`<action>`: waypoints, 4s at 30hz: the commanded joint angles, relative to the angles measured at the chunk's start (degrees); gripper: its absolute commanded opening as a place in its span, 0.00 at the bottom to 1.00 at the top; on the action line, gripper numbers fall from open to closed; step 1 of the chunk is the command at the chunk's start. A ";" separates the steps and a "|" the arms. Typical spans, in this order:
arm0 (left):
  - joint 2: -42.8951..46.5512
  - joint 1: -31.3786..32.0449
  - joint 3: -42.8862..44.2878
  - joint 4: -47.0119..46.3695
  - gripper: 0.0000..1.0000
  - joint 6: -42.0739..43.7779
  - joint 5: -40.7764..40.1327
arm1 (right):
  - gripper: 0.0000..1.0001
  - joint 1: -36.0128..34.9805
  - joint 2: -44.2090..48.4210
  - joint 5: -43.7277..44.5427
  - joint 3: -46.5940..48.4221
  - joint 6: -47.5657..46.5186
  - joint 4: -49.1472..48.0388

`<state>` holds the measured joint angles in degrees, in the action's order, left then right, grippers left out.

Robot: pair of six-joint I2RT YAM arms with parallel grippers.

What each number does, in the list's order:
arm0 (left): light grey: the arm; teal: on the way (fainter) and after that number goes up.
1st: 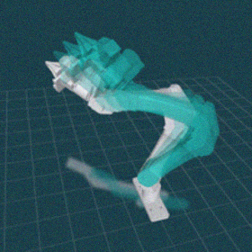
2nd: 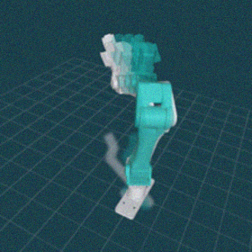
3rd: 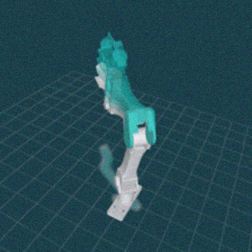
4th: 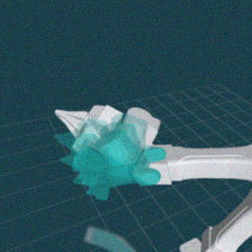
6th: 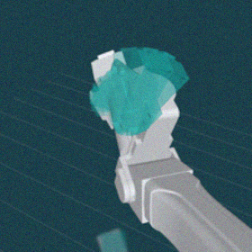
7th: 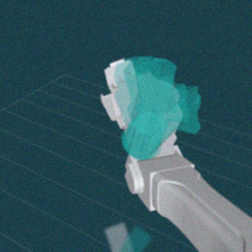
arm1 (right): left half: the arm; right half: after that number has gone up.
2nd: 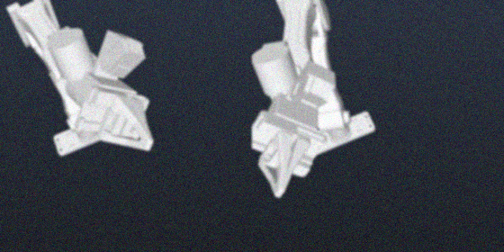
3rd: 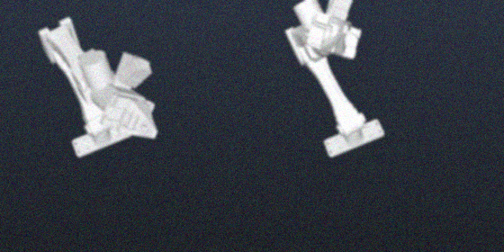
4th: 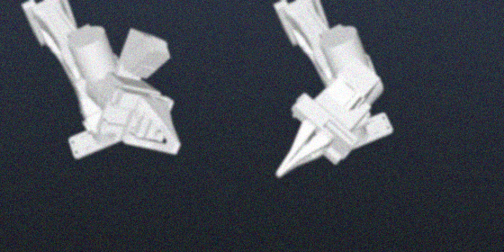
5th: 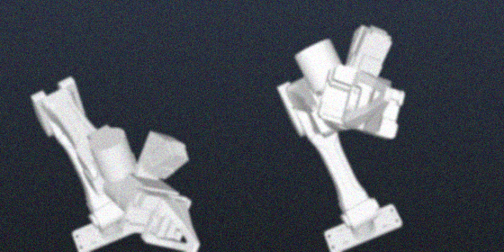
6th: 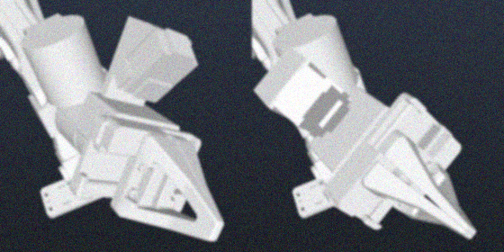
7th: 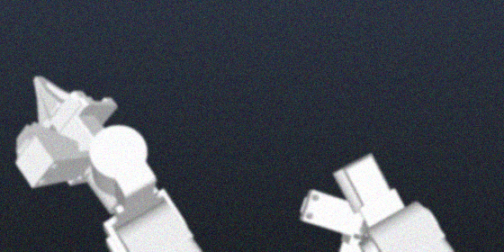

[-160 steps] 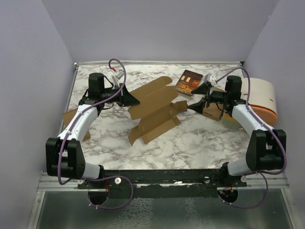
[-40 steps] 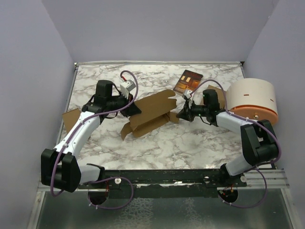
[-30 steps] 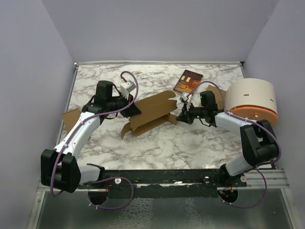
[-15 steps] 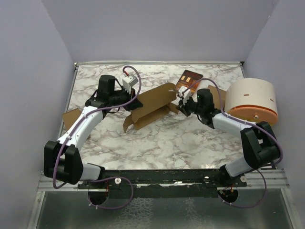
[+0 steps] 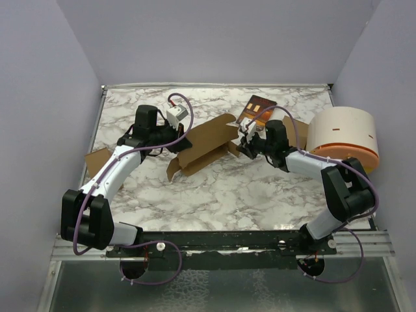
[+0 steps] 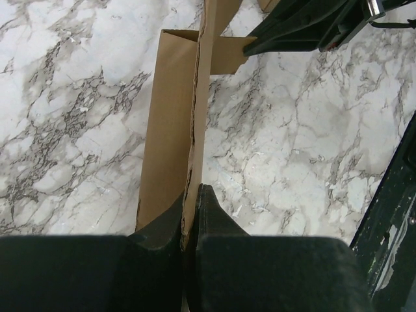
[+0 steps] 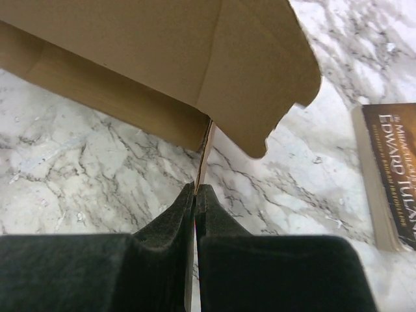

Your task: Fold the paper box

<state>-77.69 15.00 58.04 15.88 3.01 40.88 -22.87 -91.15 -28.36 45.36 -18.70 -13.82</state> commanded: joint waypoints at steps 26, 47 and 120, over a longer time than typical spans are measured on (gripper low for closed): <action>1.76 -0.67 -3.10 1.28 0.00 0.97 -0.01 | 0.28 2.70 -4.57 -12.57 5.77 5.64 5.27; 1.80 -1.05 -3.01 1.11 0.00 0.71 0.58 | 0.56 11.32 -1.69 -31.11 10.18 -2.18 14.57; 0.27 -3.34 -3.06 -2.05 0.00 -2.63 8.72 | 0.53 7.07 -21.13 -26.93 8.21 16.07 -28.41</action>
<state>-77.01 12.05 55.66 14.59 0.73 46.78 -15.07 -114.59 -58.85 54.63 -1.72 -34.79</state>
